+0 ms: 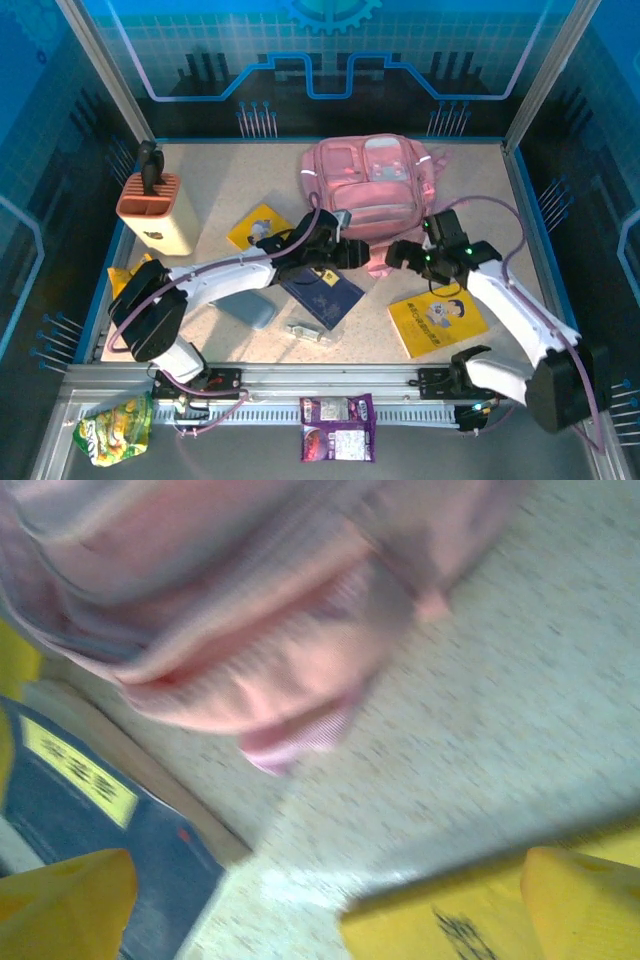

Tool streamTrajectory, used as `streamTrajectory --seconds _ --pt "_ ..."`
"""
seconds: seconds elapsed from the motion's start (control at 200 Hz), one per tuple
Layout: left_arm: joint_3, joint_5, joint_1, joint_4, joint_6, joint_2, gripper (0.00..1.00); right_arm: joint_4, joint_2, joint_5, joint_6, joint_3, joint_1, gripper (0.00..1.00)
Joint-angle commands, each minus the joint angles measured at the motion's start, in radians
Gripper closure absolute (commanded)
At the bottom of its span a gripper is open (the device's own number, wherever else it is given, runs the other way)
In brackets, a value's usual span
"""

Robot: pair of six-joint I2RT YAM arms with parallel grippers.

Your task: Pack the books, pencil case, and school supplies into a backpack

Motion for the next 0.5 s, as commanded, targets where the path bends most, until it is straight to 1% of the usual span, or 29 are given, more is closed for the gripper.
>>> streamTrajectory --seconds 0.0,0.07,0.265,0.335,0.41,0.495 --pt "-0.025 0.032 -0.044 0.117 -0.077 0.04 0.45 -0.205 -0.074 0.132 0.048 -0.054 -0.034 0.0" --pt "-0.028 0.019 -0.062 0.136 -0.085 0.058 0.45 -0.277 -0.117 0.182 0.078 -0.058 -0.062 0.0" --pt "0.004 0.005 -0.106 0.149 -0.082 0.104 0.42 -0.366 -0.208 0.293 0.178 -0.107 -0.155 0.0" --pt "0.001 -0.004 -0.116 0.161 -0.082 0.112 0.4 -0.357 -0.224 0.293 0.199 -0.132 -0.19 0.0" --pt "0.001 -0.012 -0.122 0.161 -0.074 0.118 0.38 -0.344 -0.222 0.267 0.233 -0.159 -0.233 0.0" --pt "0.007 -0.013 -0.121 0.139 -0.061 0.13 0.36 -0.328 -0.207 0.274 0.277 -0.195 -0.251 0.0"
